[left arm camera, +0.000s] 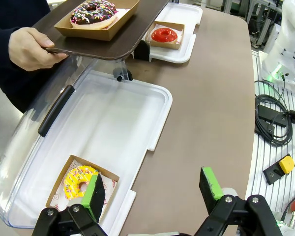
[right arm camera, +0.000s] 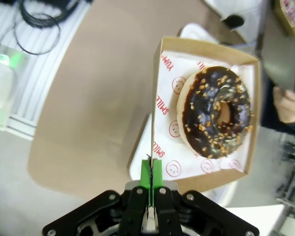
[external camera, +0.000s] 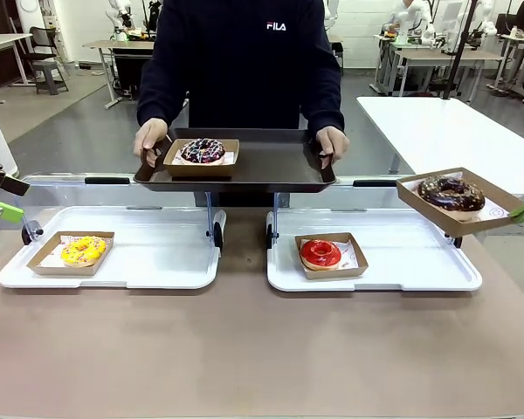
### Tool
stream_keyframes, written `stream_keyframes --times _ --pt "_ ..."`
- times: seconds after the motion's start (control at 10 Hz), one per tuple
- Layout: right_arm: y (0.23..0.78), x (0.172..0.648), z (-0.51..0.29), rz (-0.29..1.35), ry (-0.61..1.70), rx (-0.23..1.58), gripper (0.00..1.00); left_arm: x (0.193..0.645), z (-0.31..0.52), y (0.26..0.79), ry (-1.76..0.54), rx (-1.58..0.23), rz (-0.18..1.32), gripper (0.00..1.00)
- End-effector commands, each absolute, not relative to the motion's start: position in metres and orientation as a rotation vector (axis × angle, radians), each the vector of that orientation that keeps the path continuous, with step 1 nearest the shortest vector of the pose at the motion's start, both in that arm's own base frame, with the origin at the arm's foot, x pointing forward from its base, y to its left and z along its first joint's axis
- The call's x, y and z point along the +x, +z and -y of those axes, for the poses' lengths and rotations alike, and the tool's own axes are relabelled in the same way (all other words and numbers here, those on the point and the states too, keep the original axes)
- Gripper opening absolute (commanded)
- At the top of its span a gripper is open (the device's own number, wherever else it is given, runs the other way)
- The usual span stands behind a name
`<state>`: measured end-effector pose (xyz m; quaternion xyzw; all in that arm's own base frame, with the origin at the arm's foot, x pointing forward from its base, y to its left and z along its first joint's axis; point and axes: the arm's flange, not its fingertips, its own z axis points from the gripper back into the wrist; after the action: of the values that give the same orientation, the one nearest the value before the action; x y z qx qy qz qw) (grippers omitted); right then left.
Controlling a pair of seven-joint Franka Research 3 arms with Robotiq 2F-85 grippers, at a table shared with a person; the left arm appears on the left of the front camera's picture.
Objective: Provide the desired donut to the person.
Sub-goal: Place the picked Paper togo box onto the Handle tray extended by the person.
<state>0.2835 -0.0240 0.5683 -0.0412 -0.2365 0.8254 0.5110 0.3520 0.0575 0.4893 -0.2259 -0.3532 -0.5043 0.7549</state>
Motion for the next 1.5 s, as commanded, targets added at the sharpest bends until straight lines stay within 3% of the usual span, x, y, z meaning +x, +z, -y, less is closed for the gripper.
stream_keyframes --times 0.0,0.4,0.6,1.0,1.4 --pt "0.606 0.304 -0.033 0.503 2.024 -0.063 0.01 0.352 -0.058 0.488 -1.094 -0.492 0.77 1.0" --pt "0.645 0.355 -0.145 0.523 1.813 -0.066 0.01 0.352 -0.058 0.488 -1.094 -0.492 0.77 1.0" --pt "0.647 0.377 -0.197 0.611 1.73 -0.04 0.01 0.352 -0.058 0.488 -1.094 -0.492 0.77 1.0" --pt "0.601 0.436 -0.255 0.668 1.606 -0.132 0.01 0.352 -0.058 0.488 -1.094 -0.492 0.77 1.0" --pt "0.569 0.451 -0.267 0.544 1.615 -0.127 0.01 0.352 -0.058 0.488 -1.094 -0.492 0.77 1.0"
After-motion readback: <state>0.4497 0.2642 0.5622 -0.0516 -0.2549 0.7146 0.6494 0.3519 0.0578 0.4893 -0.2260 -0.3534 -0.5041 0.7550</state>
